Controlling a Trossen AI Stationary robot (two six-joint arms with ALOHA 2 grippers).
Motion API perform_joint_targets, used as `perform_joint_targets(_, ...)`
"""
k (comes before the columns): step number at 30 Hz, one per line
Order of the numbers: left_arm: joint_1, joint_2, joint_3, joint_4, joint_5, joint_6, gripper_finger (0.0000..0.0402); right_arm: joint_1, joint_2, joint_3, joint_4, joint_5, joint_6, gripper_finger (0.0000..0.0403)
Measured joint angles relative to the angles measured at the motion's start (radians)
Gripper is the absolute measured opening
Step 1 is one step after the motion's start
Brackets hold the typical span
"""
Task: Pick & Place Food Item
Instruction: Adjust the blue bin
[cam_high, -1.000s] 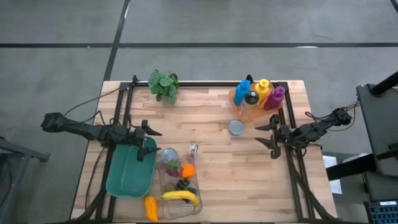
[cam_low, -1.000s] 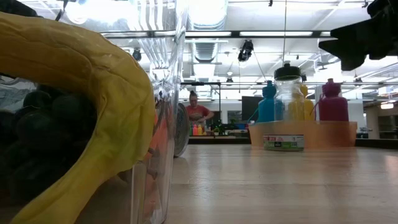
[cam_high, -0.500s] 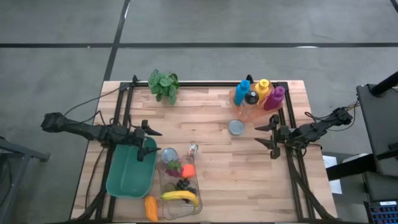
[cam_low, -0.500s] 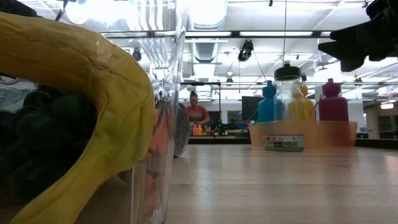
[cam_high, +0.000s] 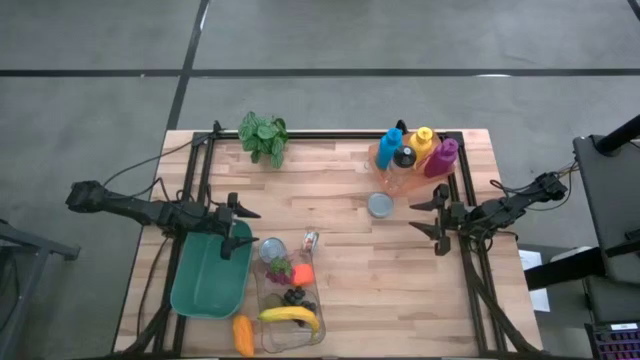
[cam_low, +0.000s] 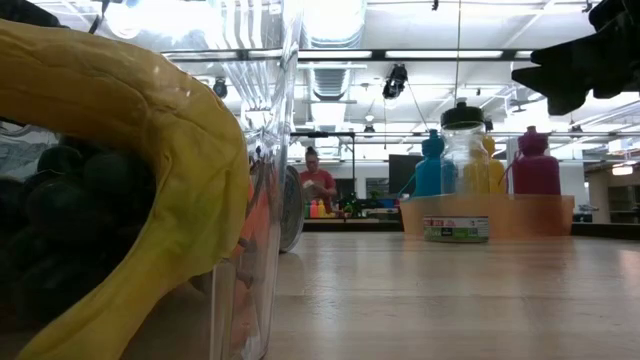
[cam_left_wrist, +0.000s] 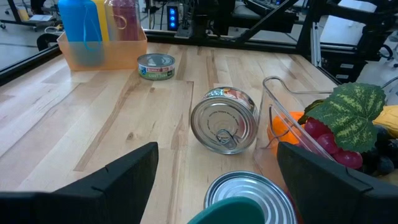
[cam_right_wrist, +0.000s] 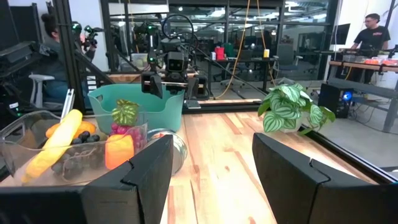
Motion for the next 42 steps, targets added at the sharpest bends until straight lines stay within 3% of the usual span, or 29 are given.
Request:
perform_joint_targets(10, 0.000, 0.000, 0.000, 0.000, 0.000, -0.004, 0.0336, 0.000, 0.000, 0.000, 0.000, 0.000, 0.000, 0.0217)
perform_joint_targets(18, -0.001, 0.001, 0.044, -0.064, 0.026, -0.134, 0.0336, 0.000, 0.000, 0.000, 0.000, 0.000, 0.000, 0.0217)
perform_joint_targets(25, -0.001, 0.029, 0.263, -0.316, -0.092, -0.130, 0.0336, 0.000, -0.001, 0.000, -0.001, 0.001, 0.000, 0.0217)
perform_joint_targets(33, -0.003, 0.218, 0.542, -0.533, -0.124, -0.140, 0.0336, 0.000, -0.001, 0.000, -0.003, 0.002, 0.000, 0.0217)
perform_joint_targets(36, -0.003, 0.317, 0.639, -0.605, -0.137, -0.212, 0.0336, 0.000, -0.001, 0.000, -0.003, 0.003, 0.000, 0.0217)
perform_joint_targets(42, -0.033, 0.532, 0.860, -0.898, -0.155, -0.490, 0.0336, 0.000, -0.001, 0.000, -0.003, 0.003, 0.000, 0.0217)
